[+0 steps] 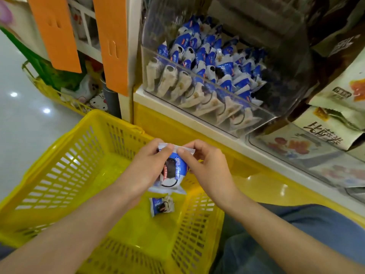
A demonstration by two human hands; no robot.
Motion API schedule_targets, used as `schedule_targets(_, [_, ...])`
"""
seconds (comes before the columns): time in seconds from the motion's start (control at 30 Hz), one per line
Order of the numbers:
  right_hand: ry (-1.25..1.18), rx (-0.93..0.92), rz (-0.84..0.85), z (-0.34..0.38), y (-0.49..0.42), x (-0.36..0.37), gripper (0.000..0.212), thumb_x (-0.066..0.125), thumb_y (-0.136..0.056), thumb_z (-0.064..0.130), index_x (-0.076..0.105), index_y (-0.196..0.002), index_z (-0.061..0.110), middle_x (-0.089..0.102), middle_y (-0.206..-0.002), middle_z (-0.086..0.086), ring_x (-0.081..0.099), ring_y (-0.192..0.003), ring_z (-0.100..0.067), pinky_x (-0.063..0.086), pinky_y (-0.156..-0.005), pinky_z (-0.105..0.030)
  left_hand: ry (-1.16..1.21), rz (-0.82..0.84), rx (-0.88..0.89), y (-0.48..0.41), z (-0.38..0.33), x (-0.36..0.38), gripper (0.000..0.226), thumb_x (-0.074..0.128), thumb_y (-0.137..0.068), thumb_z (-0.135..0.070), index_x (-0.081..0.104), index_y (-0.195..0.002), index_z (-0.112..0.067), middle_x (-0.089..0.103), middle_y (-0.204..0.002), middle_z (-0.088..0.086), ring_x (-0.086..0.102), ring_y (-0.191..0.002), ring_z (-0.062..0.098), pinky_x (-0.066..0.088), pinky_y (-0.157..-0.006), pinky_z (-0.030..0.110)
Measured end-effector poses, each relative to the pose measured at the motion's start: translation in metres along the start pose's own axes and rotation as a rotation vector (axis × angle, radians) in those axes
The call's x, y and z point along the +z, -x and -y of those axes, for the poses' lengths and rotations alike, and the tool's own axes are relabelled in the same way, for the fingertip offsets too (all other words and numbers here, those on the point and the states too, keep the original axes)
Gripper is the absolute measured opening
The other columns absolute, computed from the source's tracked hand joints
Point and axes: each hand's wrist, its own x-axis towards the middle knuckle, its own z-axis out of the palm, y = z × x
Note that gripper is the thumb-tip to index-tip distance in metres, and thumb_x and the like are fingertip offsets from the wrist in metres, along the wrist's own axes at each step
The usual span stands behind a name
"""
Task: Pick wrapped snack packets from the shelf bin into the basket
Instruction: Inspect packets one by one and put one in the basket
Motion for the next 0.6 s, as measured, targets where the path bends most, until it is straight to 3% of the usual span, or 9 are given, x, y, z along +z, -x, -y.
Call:
schedule_targets(0.07, [0.183,-0.166,-0.056,0.001,0.003,0.000,0.013,0.063,-0.087,0.026,0.065,-0.078,0.017,0.062,-0.071,0.010,0.055,-0.066,-0.002,0.041,-0.058,-0.015,0.066,0.010,-0.019,0.000,-0.001,0.001,0.022,0.049,-0.093,-0.021,0.052,-0.072,-0.017,0.058,-0.062,0.000,0.058,-0.053,0.007,0.041,-0.046,0.018])
schedule_targets(0.13, [0.418,-0.353,-0.096,0.001,0.004,-0.001,0.016,0.061,-0.087,0.027,0.066,-0.081,0.014,0.061,-0.075,0.005,0.055,-0.070,-0.009,0.042,-0.060,-0.022,0.125,0.020,-0.057,0.000,-0.001,0.002,0.027,0.050,-0.093,-0.018,0.055,-0.066,-0.018,0.058,-0.054,-0.004,0.057,-0.048,0.005,0.041,-0.047,0.019])
schedule_targets(0.23, [0.561,-0.471,-0.102,-0.001,0.004,-0.004,0.015,0.062,-0.086,0.026,0.067,-0.082,0.013,0.063,-0.076,0.003,0.057,-0.073,-0.013,0.042,-0.061,-0.026,0.144,0.007,-0.102,-0.003,0.003,0.004,0.034,0.051,-0.092,-0.019,0.058,-0.059,-0.022,0.059,-0.056,-0.004,0.057,-0.059,0.013,0.037,-0.064,0.034])
schedule_targets(0.3, [0.409,-0.359,-0.063,-0.001,0.004,-0.005,0.013,0.061,-0.088,0.026,0.067,-0.083,0.015,0.060,-0.075,0.007,0.055,-0.070,-0.003,0.042,-0.060,-0.017,0.171,0.004,-0.122,-0.004,0.002,0.005,0.022,0.052,-0.092,-0.022,0.063,-0.073,-0.021,0.065,-0.068,0.000,0.062,-0.066,0.016,0.043,-0.066,0.030])
schedule_targets(0.37, [0.209,-0.193,-0.062,-0.002,0.002,-0.006,0.010,0.060,-0.089,0.023,0.064,-0.082,0.017,0.059,-0.071,0.011,0.055,-0.065,0.001,0.042,-0.057,-0.012,0.171,0.009,-0.130,-0.003,0.001,0.006,0.009,0.057,-0.089,-0.024,0.061,-0.087,-0.016,0.068,-0.079,0.005,0.065,-0.063,0.011,0.048,-0.055,0.019])
schedule_targets(0.5, [-0.073,0.141,-0.104,-0.003,-0.008,-0.010,0.010,0.052,-0.094,0.016,0.059,-0.088,0.011,0.065,-0.083,-0.008,0.060,-0.061,-0.009,0.054,-0.053,-0.021,0.131,0.014,-0.102,-0.002,0.000,0.005,0.033,0.068,-0.080,-0.017,0.053,-0.109,-0.010,0.068,-0.097,0.008,0.068,-0.073,0.012,0.055,-0.060,0.023])
schedule_targets(0.6, [-0.282,0.376,-0.082,-0.001,-0.011,-0.012,0.013,0.047,-0.096,0.013,0.055,-0.096,0.002,0.062,-0.097,-0.020,0.061,-0.063,-0.013,0.056,-0.054,-0.022,0.156,-0.046,-0.027,0.000,-0.001,0.003,0.038,0.069,-0.078,-0.011,0.052,-0.112,-0.009,0.068,-0.094,0.004,0.067,-0.068,0.005,0.054,-0.056,0.017])
